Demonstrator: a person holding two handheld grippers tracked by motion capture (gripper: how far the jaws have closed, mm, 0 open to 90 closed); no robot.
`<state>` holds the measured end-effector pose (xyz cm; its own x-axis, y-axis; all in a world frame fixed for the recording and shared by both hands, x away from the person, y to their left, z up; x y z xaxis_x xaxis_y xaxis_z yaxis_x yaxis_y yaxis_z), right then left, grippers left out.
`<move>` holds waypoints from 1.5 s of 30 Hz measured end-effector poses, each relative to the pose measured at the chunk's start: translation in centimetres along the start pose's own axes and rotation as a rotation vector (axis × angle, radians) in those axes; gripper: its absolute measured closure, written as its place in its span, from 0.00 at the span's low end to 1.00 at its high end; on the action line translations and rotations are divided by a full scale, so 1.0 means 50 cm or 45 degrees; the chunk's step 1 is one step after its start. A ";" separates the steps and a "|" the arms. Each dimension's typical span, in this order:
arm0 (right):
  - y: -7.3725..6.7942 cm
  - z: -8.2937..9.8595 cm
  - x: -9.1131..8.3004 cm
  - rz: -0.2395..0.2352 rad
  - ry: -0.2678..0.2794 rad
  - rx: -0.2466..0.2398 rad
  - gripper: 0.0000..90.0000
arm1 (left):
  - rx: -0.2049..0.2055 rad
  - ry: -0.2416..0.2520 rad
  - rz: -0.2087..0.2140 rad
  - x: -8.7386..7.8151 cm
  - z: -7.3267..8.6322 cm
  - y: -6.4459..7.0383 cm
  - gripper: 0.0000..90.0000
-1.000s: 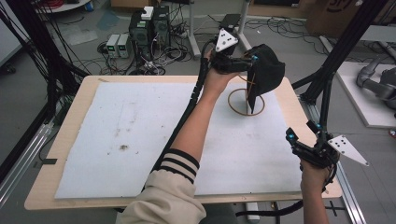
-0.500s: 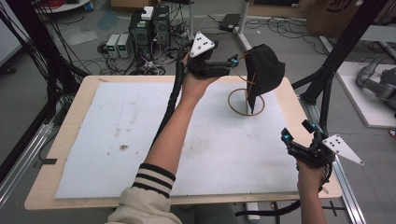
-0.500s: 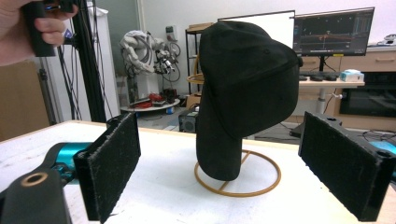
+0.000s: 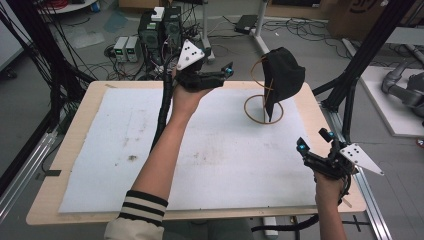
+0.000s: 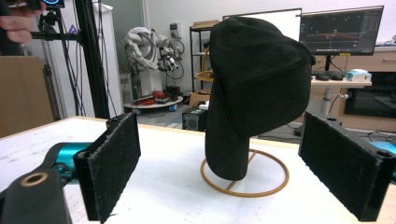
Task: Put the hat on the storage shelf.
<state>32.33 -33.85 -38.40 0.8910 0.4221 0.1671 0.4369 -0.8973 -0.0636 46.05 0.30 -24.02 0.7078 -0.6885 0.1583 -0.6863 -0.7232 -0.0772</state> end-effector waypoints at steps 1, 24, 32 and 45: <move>-0.001 0.000 0.001 0.001 0.002 0.001 0.14 | 0.002 0.001 -0.005 -0.005 0.000 -0.001 0.22; -0.009 -0.002 0.002 -0.006 0.006 -0.003 0.14 | 0.063 -0.013 -0.164 -0.203 0.027 -0.060 0.23; -0.017 0.001 0.006 -0.010 -0.002 0.005 0.14 | 0.085 -0.036 -0.210 -0.277 0.057 -0.070 0.23; -0.030 0.007 0.012 -0.020 -0.014 0.000 0.14 | 0.032 -0.011 -0.342 -0.416 0.112 -0.093 0.23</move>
<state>32.27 -32.18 -38.56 0.8855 0.4374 0.1570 0.4507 -0.8906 -0.0607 35.48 17.67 -32.47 0.8653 -0.4722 0.1683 -0.4695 -0.8810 -0.0581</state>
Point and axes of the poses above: each handheld gripper's, and its own axes: x roughly forward along the jaws, z roughly out of its underside, y roughly to its right, the point moved 5 cm from there along x, roughly forward along the jaws, and after that the axes turned 7 degrees about y, right-handed, at the moved point
